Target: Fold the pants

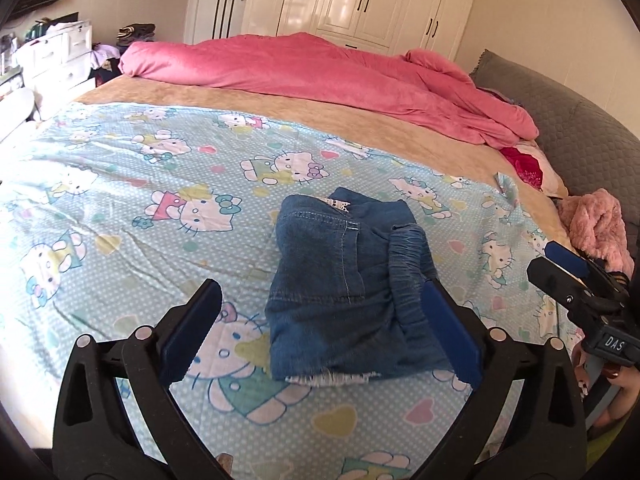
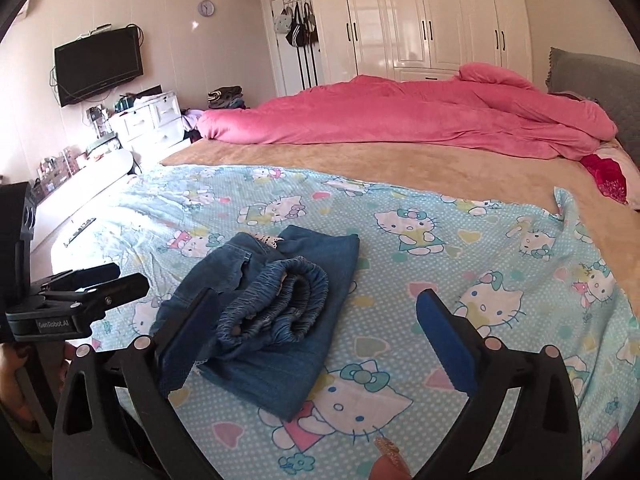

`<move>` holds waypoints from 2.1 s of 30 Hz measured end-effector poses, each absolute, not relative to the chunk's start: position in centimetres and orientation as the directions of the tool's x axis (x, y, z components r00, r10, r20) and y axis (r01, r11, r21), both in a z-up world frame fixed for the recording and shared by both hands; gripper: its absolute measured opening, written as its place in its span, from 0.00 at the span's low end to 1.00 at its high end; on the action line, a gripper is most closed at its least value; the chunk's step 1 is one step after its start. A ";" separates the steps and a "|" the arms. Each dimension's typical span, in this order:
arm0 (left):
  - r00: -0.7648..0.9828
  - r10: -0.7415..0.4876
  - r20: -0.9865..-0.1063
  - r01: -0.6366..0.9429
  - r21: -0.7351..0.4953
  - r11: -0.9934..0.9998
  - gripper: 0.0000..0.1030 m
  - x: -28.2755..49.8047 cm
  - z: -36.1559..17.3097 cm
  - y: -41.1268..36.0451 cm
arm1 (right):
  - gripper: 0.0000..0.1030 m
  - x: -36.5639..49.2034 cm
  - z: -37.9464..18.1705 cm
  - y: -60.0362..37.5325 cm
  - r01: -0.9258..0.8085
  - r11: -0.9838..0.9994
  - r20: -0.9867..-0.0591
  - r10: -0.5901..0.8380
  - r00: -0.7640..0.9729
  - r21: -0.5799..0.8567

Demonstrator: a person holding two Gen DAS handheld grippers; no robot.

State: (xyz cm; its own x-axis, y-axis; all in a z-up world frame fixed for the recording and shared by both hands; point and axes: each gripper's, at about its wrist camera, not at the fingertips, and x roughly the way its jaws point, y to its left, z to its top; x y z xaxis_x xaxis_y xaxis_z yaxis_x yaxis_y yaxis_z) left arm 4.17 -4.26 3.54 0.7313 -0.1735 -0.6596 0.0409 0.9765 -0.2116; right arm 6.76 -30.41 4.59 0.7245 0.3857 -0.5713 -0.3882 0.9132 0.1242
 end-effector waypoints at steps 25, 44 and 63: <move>0.731 -0.115 -0.673 0.017 -0.150 0.989 0.91 -4.0 2.8 -4.2 | 0.96 -1.2 5.8 -31.0 -0.383 0.924 -0.535 0.333 0.776 0.019; 0.682 -0.091 -0.726 -0.031 -0.153 0.988 0.91 -4.1 -0.3 -3.7 | 0.96 -1.5 -0.3 -30.2 -0.367 0.928 -0.648 0.316 0.693 0.060; 0.679 -0.064 -0.731 -0.041 -0.125 0.991 0.91 -4.1 -0.2 -3.7 | 0.96 -1.6 -0.4 -30.5 -0.359 0.931 -0.657 0.313 0.686 0.069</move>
